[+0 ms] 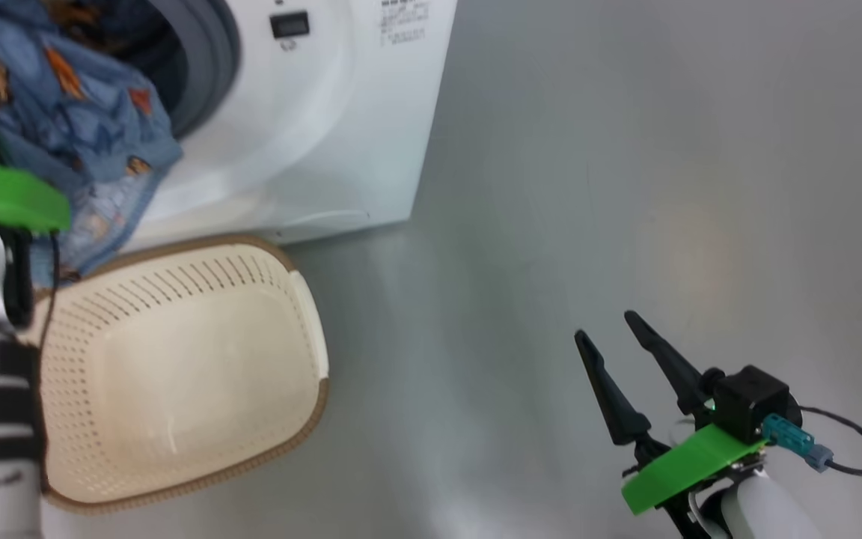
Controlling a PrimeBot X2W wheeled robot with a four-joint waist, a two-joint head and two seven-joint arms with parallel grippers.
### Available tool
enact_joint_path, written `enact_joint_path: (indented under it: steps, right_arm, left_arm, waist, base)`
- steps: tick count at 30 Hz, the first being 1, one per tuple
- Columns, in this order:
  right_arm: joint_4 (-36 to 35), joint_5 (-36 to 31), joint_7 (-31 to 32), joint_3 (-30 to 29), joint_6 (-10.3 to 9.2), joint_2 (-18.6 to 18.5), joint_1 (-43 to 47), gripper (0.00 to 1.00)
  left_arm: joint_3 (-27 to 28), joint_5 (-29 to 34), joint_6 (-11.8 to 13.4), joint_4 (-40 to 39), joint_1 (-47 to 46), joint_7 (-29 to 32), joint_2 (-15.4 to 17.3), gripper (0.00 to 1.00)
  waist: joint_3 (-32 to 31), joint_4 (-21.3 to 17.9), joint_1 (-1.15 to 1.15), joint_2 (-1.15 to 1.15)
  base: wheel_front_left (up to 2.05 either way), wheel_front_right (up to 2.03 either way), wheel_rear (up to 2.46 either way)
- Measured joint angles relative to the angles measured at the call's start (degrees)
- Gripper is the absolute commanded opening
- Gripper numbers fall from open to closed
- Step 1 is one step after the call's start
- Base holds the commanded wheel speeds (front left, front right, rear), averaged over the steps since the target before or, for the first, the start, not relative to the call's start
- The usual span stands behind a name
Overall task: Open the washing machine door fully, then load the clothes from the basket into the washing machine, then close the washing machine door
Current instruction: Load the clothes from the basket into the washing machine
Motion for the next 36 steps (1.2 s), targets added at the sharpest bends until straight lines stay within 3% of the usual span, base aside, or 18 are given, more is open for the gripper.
enact_joint_path:
  steps: [14,20,26,27,28,36]
  right_arm:
    - [-0.5,0.1,0.0,1.8,0.00,1.6,-3.2,1.00]
    - [-0.6,0.1,0.0,3.0,0.00,1.9,-3.4,1.00]
    - [-0.6,0.3,0.0,3.7,0.00,2.4,-4.5,1.00]
    - [-0.5,0.3,0.0,3.8,0.00,2.4,-4.5,1.00]
    - [-0.4,0.4,0.0,3.8,0.00,2.4,-4.5,1.00]
    - [0.1,0.4,0.0,3.5,0.00,2.4,-4.5,1.00]
  left_arm:
    - [-1.5,2.1,0.8,16.3,-18.3,1.3,5.0,0.00]
    - [-2.7,3.3,2.4,16.0,-24.2,0.2,5.5,0.00]
    - [-3.0,3.6,3.1,12.9,-24.4,0.0,5.4,0.00]
    - [-3.0,3.6,3.1,12.9,-24.4,0.0,5.3,0.40]
    - [-2.9,3.6,3.1,13.0,-24.3,0.0,5.2,1.00]
    - [-2.8,3.1,3.0,14.3,-24.1,0.0,4.9,1.00]
  waist:
    - [10.7,-2.3,0.00,0.00]
    - [13.8,-3.0,0.00,0.00]
    - [15.3,-3.5,0.00,0.00]
    - [15.3,-3.6,0.00,0.00]
    - [15.3,-3.6,0.00,0.00]
    - [14.3,-3.1,0.00,0.00]
  base:
    - [0.00,0.00,0.00]
    - [0.00,0.00,0.00]
    - [0.00,0.00,0.00]
    - [0.00,0.00,0.00]
    - [0.00,0.00,0.00]
    - [0.00,0.00,0.00]
